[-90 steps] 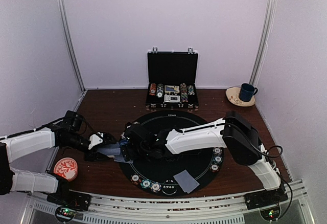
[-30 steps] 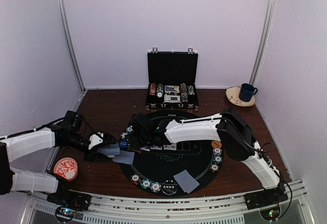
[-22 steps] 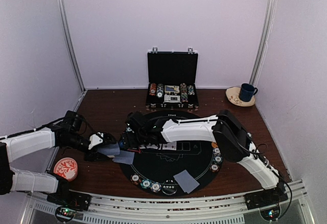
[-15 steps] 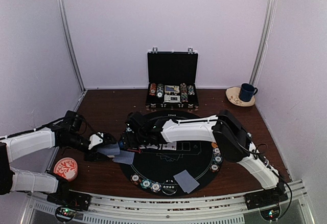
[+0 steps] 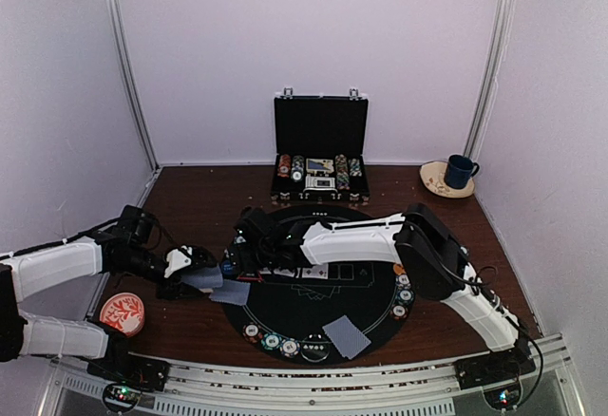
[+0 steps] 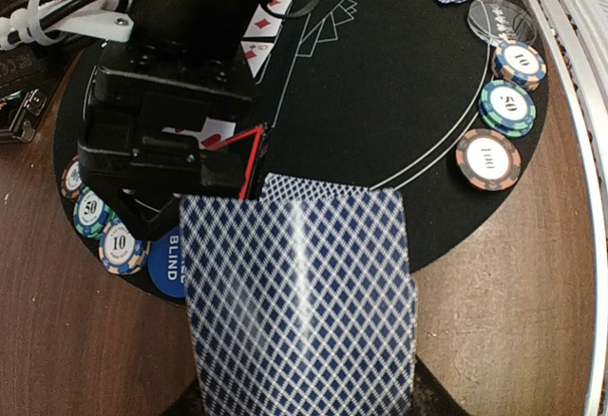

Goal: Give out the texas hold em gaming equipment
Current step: Place the all-in button in the small blind area, then pick up the poker card from the face-down deck piles.

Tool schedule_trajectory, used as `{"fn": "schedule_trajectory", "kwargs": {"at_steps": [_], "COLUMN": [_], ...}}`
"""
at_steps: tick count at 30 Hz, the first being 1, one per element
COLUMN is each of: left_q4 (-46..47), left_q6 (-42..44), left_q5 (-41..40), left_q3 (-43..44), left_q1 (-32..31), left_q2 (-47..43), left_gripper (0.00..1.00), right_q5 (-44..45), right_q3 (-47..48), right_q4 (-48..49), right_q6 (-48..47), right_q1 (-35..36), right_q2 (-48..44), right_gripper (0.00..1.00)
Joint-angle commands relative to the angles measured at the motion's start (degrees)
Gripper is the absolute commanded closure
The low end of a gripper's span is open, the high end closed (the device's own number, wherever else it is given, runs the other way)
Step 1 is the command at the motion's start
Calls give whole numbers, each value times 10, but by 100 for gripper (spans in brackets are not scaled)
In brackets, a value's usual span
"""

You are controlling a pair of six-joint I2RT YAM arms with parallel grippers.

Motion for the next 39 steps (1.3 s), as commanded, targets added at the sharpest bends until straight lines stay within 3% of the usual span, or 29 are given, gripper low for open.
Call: {"fn": "schedule_trajectory", "kwargs": {"at_steps": [1, 7, 13, 23, 32, 39], "left_q4": [16, 16, 15, 15, 15, 15], "left_q6": [-1, -1, -2, -1, 0, 0], "left_q5": [7, 6, 6, 7, 7, 8], "left_q3": [2, 2, 2, 2, 1, 0], "left_q1": [-1, 0, -1, 0, -1, -1], "left_q2": [0, 1, -2, 0, 0, -2], "left_gripper": [86, 86, 86, 86, 86, 86], "right_q5": [-19, -17, -28, -166, -257, -235], "right_q3": [-20, -51, -151, -304, -297, -230], "right_q4": [-22, 9, 85, 259, 330, 271], "right_q6": [-3, -14, -12, 3, 30, -5], "right_q1": [-8, -10, -9, 19, 40, 42], "right_q2": [-11, -73, -160, -234, -198, -158], "right_gripper": [0, 0, 0, 1, 14, 20]}}
